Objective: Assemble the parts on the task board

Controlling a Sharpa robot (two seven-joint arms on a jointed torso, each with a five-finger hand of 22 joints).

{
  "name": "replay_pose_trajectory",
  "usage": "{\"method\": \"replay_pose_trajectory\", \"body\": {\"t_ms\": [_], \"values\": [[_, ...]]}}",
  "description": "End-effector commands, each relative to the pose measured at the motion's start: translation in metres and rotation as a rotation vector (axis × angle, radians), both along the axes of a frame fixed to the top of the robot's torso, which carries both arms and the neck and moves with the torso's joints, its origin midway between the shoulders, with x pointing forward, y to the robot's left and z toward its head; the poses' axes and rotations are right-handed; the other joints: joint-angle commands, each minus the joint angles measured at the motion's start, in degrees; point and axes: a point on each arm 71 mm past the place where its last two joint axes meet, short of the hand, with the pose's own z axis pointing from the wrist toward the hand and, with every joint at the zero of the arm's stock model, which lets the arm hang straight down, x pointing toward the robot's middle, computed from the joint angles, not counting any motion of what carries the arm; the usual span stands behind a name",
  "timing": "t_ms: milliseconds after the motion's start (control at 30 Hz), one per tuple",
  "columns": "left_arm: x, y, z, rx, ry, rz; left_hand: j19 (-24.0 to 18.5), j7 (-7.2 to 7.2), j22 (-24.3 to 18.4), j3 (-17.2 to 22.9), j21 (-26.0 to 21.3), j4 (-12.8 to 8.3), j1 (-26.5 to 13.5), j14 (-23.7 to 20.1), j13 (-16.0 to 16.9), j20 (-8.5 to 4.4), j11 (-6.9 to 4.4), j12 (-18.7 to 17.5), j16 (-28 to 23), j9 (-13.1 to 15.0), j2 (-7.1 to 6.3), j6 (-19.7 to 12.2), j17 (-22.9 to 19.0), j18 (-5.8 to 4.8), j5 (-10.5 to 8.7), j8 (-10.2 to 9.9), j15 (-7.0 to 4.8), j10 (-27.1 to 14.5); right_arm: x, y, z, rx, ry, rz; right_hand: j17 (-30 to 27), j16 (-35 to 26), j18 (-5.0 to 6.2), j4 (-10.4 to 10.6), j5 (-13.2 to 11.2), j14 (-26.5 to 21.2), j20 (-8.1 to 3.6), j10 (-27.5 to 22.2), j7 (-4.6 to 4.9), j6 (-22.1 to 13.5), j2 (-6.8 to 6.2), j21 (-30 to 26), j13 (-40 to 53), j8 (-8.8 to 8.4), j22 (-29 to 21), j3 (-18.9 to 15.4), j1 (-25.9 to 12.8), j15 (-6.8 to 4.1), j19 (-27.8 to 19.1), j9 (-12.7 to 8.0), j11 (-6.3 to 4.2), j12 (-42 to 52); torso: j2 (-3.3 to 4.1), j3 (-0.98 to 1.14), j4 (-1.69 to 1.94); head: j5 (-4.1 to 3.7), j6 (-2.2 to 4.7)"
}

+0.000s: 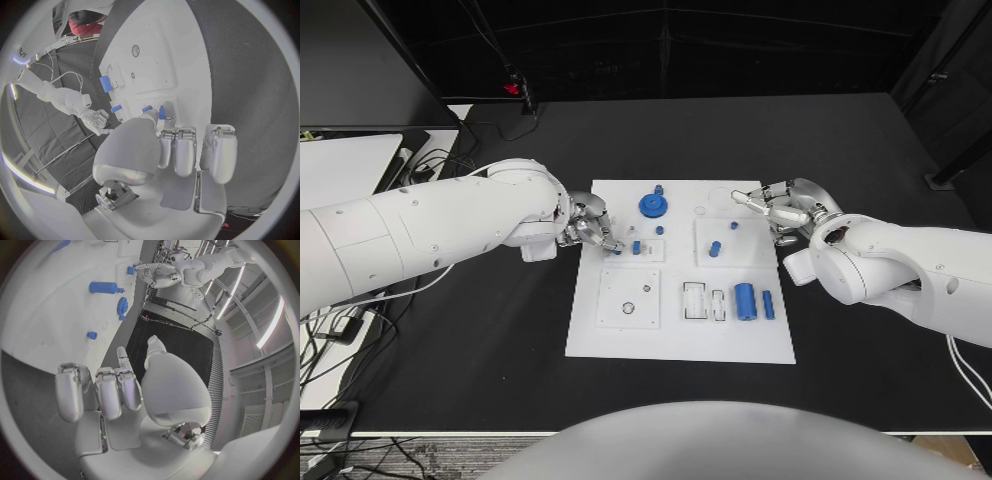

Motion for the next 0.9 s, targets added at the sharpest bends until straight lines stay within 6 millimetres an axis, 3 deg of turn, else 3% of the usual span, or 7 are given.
{"method": "replay_pose_trajectory", "body": {"t_ms": [33, 200, 333, 567, 667, 733, 900], "values": [[-0.0027, 0.0005, -0.0043, 0.025, 0.027, -0.013, 5.99, -0.42, 15.08, 0.88, 0.18, -0.73, 5.06, 5.99, 14.95, 0.43, 0.02, -0.14, 0.05, 0.00, 5.13, -0.13, 15.10, -0.81, 0.19, 0.12, -0.17, 6.32, -0.0001, 0.0009, 0.0012, 0.003, -0.007, 0.003, 15.09, 0.14, 0.75, 0.01, 0.30, 5.95, -0.01, 6.07, 0.10, -0.48, 0.28, -0.20, 15.08, 0.27, 12.21, -0.30, 0.12, -0.27, -0.03, 0.05, -0.12, 0.15, -0.01, -0.01, -0.01, -0.03, 0.01], [-0.0024, 0.0011, -0.0048, 0.027, 0.027, -0.011, 5.99, -0.35, 15.08, 1.12, 0.18, -0.69, 4.63, 5.99, 14.95, 0.46, 0.07, -0.14, 0.05, 0.01, 4.99, -0.15, 15.10, -0.81, 0.15, 0.05, -0.13, 6.32, -0.0001, 0.0008, 0.0012, 0.003, -0.007, 0.003, 15.09, 0.14, 0.75, 0.01, 0.30, 5.95, -0.01, 6.07, 0.10, -0.48, 0.28, -0.20, 15.08, 0.27, 12.21, -0.30, 0.12, -0.27, -0.03, 0.05, -0.12, 0.15, 0.01, 0.00, 0.01, -0.04, 0.02], [-0.0026, 0.0005, -0.0051, 0.025, 0.029, -0.015, 5.99, 0.09, 15.08, -0.61, 0.18, -0.80, -0.85, 5.99, 14.95, 0.48, 0.50, -0.14, 0.05, 0.04, 3.97, 0.01, 15.10, -0.81, -0.88, -0.17, 0.16, 6.32, -0.0001, 0.0006, 0.0012, 0.001, -0.008, 0.003, 15.09, 0.14, 0.75, 0.01, 0.30, 5.95, -0.01, 6.07, 0.10, -0.48, 0.28, -0.20, 15.08, 0.27, 12.21, -0.30, 0.12, -0.27, -0.03, 0.05, -0.12, 0.15, -0.02, -0.01, 0.00, -0.08, 0.01], [-0.0027, -0.0018, -0.0050, 0.005, 0.024, -0.026, 5.99, -0.05, 15.08, -9.92, 0.18, -0.79, -16.31, 5.99, 14.95, -0.51, 0.49, -0.14, 0.05, 0.02, 2.11, 0.68, 15.10, -0.81, -12.95, -0.34, 0.48, 6.32, 0.0000, 0.0004, 0.0012, 0.000, -0.009, 0.003, 15.09, 0.14, 0.75, 0.01, 0.30, 5.95, -0.01, 6.07, 0.10, -0.48, 0.28, -0.20, 15.08, 0.27, 12.21, -0.30, 0.12, -0.27, -0.03, 0.05, -0.12, 0.15, -0.02, -0.01, -0.02, -0.12, 0.09], [-0.0025, -0.0026, -0.0048, -0.004, 0.020, -0.027, 5.99, -0.12, 15.08, -13.29, 0.18, -0.80, -20.85, 5.99, 14.95, -1.01, 0.41, -0.14, 0.05, 0.25, 2.09, 0.62, 15.10, -0.81, -16.76, -0.19, 0.32, 6.32, 0.0001, 0.0004, 0.0012, 0.000, -0.008, 0.003, 15.09, 0.14, 0.75, 0.01, 0.30, 5.95, -0.01, 6.07, 0.10, -0.48, 0.28, -0.20, 15.08, 0.27, 12.21, -0.30, 0.12, -0.27, -0.03, 0.05, -0.12, 0.15, 0.00, 0.00, 0.00, -0.14, 0.13], [-0.0022, -0.0029, -0.0046, -0.008, 0.016, -0.025, 5.99, -0.10, 15.08, -15.03, 0.18, -0.81, -22.69, 5.99, 14.95, -1.21, 0.40, -0.14, 0.05, 0.40, 2.33, 0.51, 15.10, -0.81, -18.59, -0.08, 0.24, 6.32, 0.0001, 0.0003, 0.0011, 0.000, -0.008, 0.003, 15.09, 0.14, 0.75, 0.01, 0.30, 5.95, -0.01, 6.07, 0.10, -0.48, 0.28, -0.20, 15.08, 0.27, 12.21, -0.30, 0.12, -0.27, -0.03, 0.05, -0.12, 0.15, 0.00, -0.01, 0.00, -0.15, 0.13], [-0.0009, -0.0023, -0.0035, -0.023, -0.002, -0.015, 5.99, -0.08, 15.08, -16.19, 0.18, -0.83, -23.59, 5.99, 14.95, -1.28, 0.40, -0.14, 0.05, 0.50, 2.56, 0.40, 15.10, -0.81, -19.32, 0.00, 0.22, 6.32, 0.0001, 0.0001, 0.0011, 0.000, -0.008, 0.003, 15.09, 0.14, 0.75, 0.01, 0.30, 5.95, -0.01, 6.07, 0.10, -0.48, 0.28, -0.20, 15.08, 0.27, 12.21, -0.30, 0.12, -0.27, -0.03, 0.05, -0.12, 0.15, 0.00, -0.01, 0.01, -0.20, 0.12]]}}
